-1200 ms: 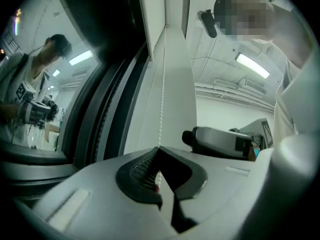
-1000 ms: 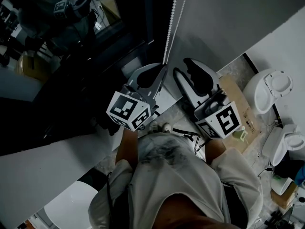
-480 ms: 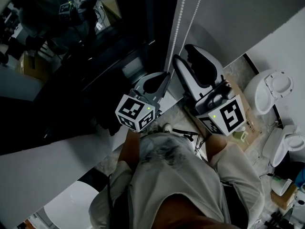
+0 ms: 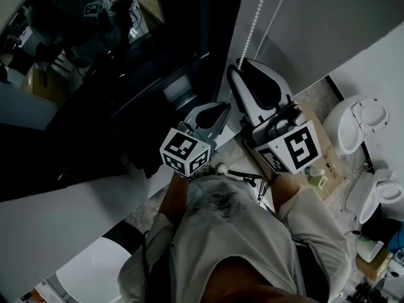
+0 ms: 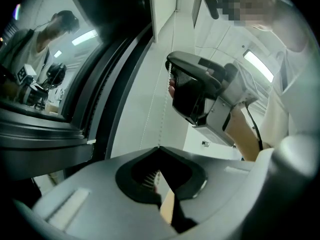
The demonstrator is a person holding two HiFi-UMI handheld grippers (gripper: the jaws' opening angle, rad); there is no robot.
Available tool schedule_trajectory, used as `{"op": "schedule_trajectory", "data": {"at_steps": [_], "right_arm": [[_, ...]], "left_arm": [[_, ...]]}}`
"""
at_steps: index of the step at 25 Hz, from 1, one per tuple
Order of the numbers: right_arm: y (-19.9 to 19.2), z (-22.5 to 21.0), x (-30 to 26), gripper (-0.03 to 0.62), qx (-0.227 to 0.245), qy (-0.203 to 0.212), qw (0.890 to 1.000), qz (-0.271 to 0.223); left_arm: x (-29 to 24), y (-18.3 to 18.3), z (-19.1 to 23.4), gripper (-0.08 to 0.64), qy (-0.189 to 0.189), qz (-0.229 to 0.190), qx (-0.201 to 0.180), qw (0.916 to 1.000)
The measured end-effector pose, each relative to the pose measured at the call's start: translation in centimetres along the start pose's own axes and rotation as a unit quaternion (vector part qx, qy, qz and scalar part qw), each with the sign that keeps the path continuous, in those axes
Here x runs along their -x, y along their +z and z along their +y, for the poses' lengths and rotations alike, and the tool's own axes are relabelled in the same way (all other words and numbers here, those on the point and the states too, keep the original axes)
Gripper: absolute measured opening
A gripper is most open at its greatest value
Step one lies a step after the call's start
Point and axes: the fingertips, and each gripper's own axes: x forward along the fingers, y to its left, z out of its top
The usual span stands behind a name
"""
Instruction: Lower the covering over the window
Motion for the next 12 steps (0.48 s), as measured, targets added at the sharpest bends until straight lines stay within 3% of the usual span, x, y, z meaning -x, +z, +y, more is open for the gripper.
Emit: {"op": "schedule_trajectory", "data": {"at_steps": [3, 12], "right_arm": [[-0.6, -0.4, -0.2, 0.021, 0.008, -0.013, 1.0, 0.011], [-2.4, -0.9, -0.2, 0.018, -0.005, -0.02, 0.999, 0.028]], "left_arm": [[0.1, 0.0, -0.2, 0.009, -0.005, 0.001, -0.001, 1.0], [0.9, 1.2, 0.4, 0.044, 0.006, -0.016, -0.002, 0.9998]]}}
